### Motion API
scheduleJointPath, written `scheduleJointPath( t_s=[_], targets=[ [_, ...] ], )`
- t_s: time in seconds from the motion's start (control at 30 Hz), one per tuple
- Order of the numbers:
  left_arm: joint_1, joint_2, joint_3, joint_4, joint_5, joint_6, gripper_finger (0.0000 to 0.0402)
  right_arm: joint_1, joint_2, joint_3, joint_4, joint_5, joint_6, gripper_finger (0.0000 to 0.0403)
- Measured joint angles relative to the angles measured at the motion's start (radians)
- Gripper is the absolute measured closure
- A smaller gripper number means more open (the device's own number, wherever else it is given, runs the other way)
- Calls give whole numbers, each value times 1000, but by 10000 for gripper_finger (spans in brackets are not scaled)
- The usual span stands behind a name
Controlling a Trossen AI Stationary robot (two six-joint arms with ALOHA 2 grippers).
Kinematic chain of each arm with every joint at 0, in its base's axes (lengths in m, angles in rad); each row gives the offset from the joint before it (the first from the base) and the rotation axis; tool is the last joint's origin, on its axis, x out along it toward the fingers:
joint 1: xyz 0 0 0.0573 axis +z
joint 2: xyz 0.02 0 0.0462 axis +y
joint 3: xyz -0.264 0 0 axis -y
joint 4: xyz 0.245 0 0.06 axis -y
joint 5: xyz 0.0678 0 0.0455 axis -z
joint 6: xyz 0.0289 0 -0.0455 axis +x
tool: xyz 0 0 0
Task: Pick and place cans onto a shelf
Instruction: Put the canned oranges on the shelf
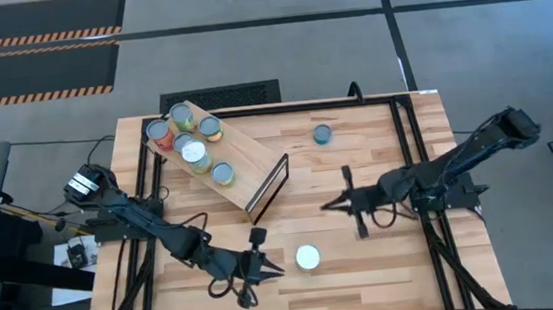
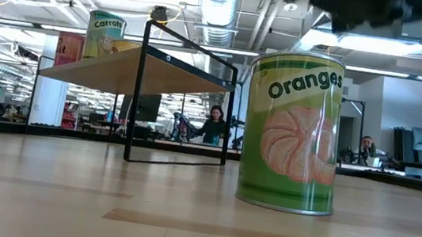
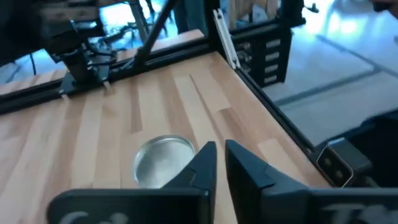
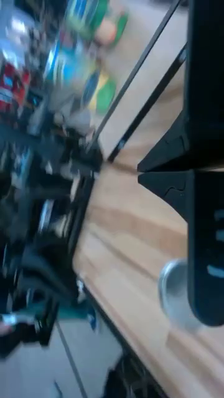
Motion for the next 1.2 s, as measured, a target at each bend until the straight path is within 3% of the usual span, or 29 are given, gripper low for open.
scheduleJointPath(
  t_s=[0.2,0.5,0.73,0.97,1.2],
  targets=[
    [38,1,74,-92,29,61,324,-54,-49,-151,195,-2,16,396],
    [58,120,176,-135,142,119,243,-43,-111,-170,193,-1,11,396],
    [68,310,382,-345,16,191,205,-40,-113,-170,194,-1,11,396],
    [92,395,493,-490,-23,205,222,-39,-113,-170,191,-2,10,396],
    [99,410,492,-511,-32,231,295,-39,-112,-170,192,-2,8,396]
  ],
)
